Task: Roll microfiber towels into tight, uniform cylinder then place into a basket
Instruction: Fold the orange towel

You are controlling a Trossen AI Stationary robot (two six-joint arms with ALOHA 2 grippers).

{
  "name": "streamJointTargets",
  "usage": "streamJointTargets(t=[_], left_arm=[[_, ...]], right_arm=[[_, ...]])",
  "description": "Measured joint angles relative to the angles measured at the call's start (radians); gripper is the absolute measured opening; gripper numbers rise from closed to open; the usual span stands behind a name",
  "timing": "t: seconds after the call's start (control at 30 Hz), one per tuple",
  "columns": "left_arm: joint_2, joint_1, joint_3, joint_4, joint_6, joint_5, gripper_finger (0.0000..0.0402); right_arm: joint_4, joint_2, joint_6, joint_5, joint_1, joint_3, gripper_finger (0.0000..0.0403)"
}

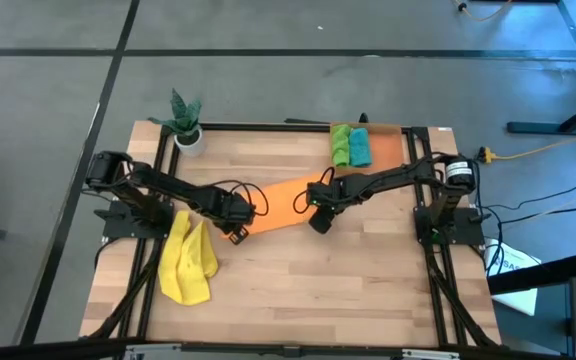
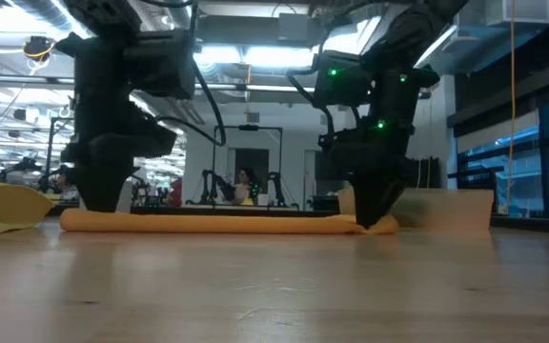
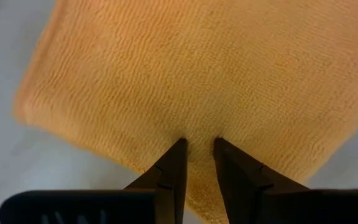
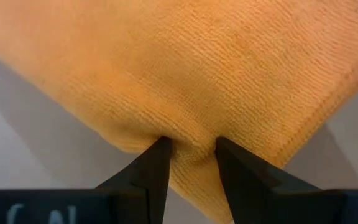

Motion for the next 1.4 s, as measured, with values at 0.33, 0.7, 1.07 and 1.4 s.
streamJointTargets(t=[0.33, 0.7, 1.07, 1.4], left_arm=[[0.002, -0.159, -0.003, 0.185, -0.203, 0.025, 0.0075], [0.003, -0.267, -0.003, 0.349, -0.286, 0.006, 0.0075], [-0.134, -0.226, 0.026, 0.089, -0.213, -0.149, 0.0075], [-0.099, -0.217, -0.062, 0.020, -0.206, -0.165, 0.0075]], right_arm=[[0.055, 0.002, -0.092, 0.018, -0.080, -0.002, 0.0136], [0.165, 0.004, -0.231, 0.019, -0.136, 0.000, 0.0136], [0.029, -0.081, -0.224, 0.008, -0.089, 0.185, 0.0136], [0.089, -0.020, -0.224, -0.073, 0.022, 0.208, 0.0136]])
